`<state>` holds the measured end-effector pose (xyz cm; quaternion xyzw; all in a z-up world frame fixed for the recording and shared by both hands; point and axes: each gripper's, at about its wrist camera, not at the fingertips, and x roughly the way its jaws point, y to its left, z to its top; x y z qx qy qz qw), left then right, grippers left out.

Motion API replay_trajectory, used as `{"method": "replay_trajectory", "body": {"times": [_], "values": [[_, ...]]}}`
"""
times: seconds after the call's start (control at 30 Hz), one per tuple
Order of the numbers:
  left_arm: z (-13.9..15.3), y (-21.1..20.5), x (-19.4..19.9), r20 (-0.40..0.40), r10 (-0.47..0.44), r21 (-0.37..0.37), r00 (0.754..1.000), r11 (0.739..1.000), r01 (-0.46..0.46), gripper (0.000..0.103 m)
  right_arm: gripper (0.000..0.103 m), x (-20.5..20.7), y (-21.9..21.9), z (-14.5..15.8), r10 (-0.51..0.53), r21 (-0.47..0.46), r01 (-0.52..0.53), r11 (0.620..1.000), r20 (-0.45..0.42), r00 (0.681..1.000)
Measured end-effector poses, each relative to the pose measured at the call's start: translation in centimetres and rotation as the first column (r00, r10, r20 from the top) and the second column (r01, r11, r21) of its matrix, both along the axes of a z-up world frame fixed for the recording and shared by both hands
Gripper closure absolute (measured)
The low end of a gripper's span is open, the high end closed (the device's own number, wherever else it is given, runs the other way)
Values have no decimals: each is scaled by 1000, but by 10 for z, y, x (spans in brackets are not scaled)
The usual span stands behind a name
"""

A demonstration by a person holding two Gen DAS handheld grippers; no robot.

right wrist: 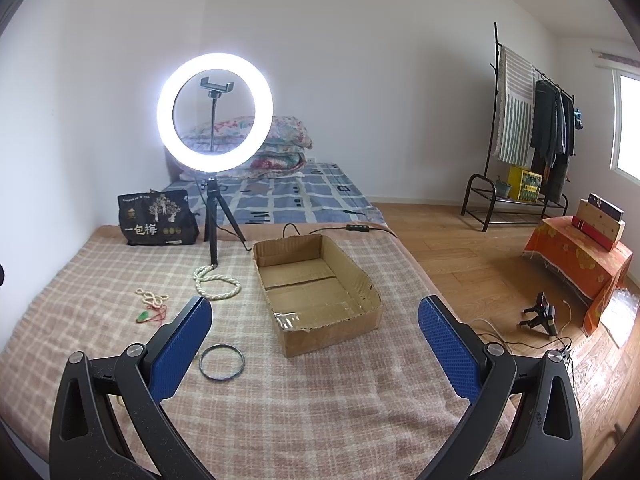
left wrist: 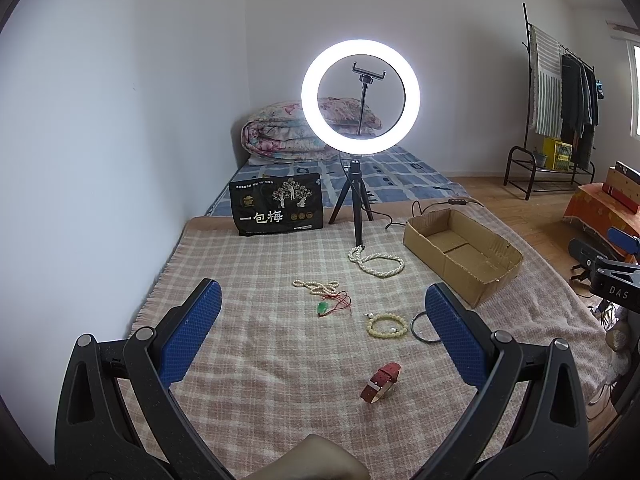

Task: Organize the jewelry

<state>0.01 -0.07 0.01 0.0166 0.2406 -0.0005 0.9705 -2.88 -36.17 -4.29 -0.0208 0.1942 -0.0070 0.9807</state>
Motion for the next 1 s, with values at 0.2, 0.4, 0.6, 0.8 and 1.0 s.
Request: {"method": "replay_trajectory", "body": {"times": [0.2,0.4,0.6,0.8,1.0], "values": [[0,0,0,-1,0,-2,1000,1000,0,0,1,1,0,0,-4,0,4,1000,-1,1000],[-3,-4,-3,-2,1,-3,1000,1000,-1,0,1,2,1,-1,-5,0,5,1000,0,1000],[-7,-8,-2,0,2,-4,1000,1000,-2,0,1,1,1,-1,-5,-1,5,1000,0,1000],[-6,-7,-2,-2,2,-5,1000,1000,-2,0,1,1,1,-2,-4,1,4,1000,-1,1000],[-6,-7,-2,-1,0,-3,1000,1000,0,0,1,1,1,-2,-4,1,4,1000,-2,1000]]}}
